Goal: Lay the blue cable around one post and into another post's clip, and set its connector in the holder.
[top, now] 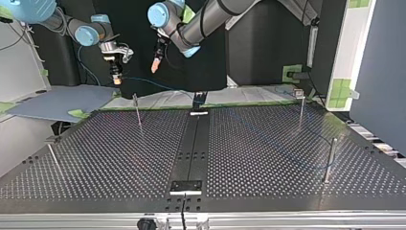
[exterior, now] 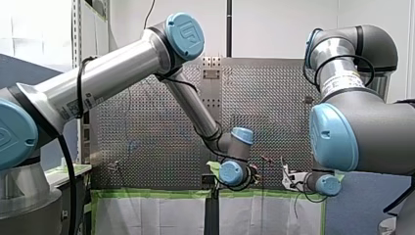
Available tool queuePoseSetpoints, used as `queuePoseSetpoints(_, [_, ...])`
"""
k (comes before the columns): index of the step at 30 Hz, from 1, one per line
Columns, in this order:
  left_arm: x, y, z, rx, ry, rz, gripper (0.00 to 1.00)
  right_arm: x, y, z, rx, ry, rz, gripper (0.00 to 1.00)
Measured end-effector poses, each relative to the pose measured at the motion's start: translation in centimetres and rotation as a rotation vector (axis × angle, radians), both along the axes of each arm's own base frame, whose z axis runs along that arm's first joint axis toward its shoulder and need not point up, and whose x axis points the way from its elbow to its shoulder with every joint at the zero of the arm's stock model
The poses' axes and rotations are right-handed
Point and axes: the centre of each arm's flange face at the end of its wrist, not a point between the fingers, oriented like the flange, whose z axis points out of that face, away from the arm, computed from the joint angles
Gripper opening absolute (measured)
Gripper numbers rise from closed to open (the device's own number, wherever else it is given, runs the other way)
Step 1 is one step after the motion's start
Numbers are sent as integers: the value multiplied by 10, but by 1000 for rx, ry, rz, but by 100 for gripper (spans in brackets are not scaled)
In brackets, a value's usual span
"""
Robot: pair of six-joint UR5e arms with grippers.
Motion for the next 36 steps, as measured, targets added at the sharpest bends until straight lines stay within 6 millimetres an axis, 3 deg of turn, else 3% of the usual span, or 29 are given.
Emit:
queuePoseSetpoints(9, [37, -13, 24, -63, -52, 48, 100, 0, 1, 0, 2, 2, 5, 0])
queuePoseSetpoints(15, [46, -9, 26, -64, -57, 68, 100, 0, 0, 0, 1, 0, 5, 0])
queuePoseSetpoints(20, [46, -7, 23, -53, -51, 70, 100, 0, 0, 0, 0, -3, 4, 0])
queuePoseSetpoints(30, [50, -9, -6, -45, -38, 70, 100, 0, 0, 0, -1, -5, 3, 0])
queuePoseSetpoints(36, [64, -15, 0, -71, -57, 92, 100, 0, 0, 0, -3, -5, 4, 0])
